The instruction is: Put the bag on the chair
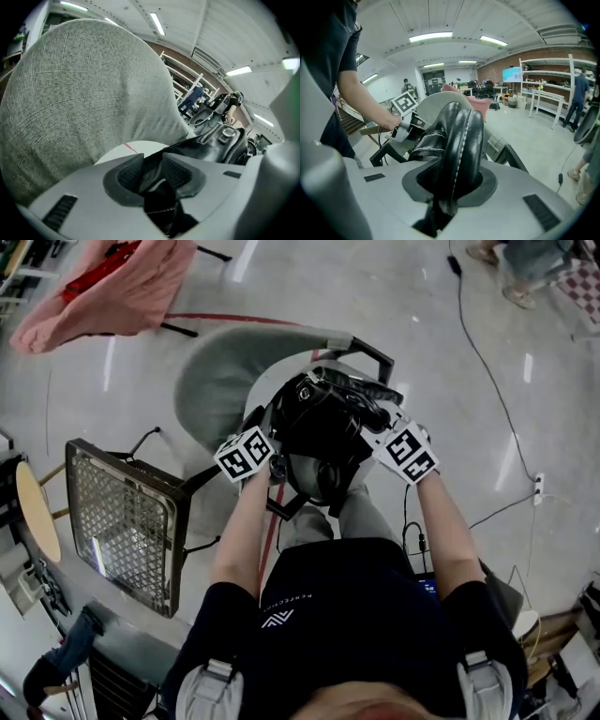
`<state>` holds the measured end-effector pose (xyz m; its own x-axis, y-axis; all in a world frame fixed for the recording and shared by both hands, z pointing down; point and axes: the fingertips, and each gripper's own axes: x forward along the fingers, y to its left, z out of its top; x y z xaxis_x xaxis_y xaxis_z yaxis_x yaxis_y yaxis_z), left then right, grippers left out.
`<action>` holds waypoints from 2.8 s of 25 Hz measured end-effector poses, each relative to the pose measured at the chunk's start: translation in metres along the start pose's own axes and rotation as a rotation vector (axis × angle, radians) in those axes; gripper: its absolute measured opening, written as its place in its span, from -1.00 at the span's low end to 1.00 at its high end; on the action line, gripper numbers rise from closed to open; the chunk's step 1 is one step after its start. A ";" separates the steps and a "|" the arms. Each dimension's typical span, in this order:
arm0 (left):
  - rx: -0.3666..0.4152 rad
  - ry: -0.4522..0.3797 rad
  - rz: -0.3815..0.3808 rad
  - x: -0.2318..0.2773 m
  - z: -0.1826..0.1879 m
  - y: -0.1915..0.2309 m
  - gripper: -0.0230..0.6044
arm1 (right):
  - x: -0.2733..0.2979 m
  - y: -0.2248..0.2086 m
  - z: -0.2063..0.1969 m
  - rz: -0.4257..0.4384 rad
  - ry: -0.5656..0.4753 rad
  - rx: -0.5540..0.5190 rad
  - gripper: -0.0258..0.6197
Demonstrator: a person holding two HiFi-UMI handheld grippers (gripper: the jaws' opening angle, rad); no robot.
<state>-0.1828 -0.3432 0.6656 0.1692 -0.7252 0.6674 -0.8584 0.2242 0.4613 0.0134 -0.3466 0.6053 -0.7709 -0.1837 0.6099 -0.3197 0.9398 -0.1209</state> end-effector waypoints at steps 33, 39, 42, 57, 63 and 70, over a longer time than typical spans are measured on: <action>0.271 0.070 -0.214 0.001 0.012 -0.078 -0.40 | 0.076 -0.009 0.066 -0.104 0.019 -0.069 -0.41; 0.289 0.025 -0.181 -0.014 0.019 -0.076 -0.42 | 0.063 -0.004 0.082 -0.170 -0.052 -0.076 -0.31; 0.269 -0.002 -0.184 -0.024 0.020 -0.079 -0.44 | 0.052 0.001 0.083 -0.209 -0.066 -0.107 -0.31; 0.268 0.032 -0.305 -0.082 -0.001 -0.118 -0.80 | -0.011 0.030 0.083 -0.343 -0.144 0.213 -0.68; 0.282 0.043 -0.334 -0.110 -0.011 -0.130 -0.83 | -0.035 0.057 0.079 -0.353 -0.183 0.306 -0.72; 0.310 0.055 -0.370 -0.146 -0.033 -0.136 -0.84 | -0.053 0.103 0.059 -0.364 -0.167 0.325 -0.74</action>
<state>-0.0747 -0.2465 0.5249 0.5088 -0.6821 0.5252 -0.8381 -0.2530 0.4833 -0.0115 -0.2567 0.5143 -0.6469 -0.5504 0.5277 -0.7178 0.6733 -0.1776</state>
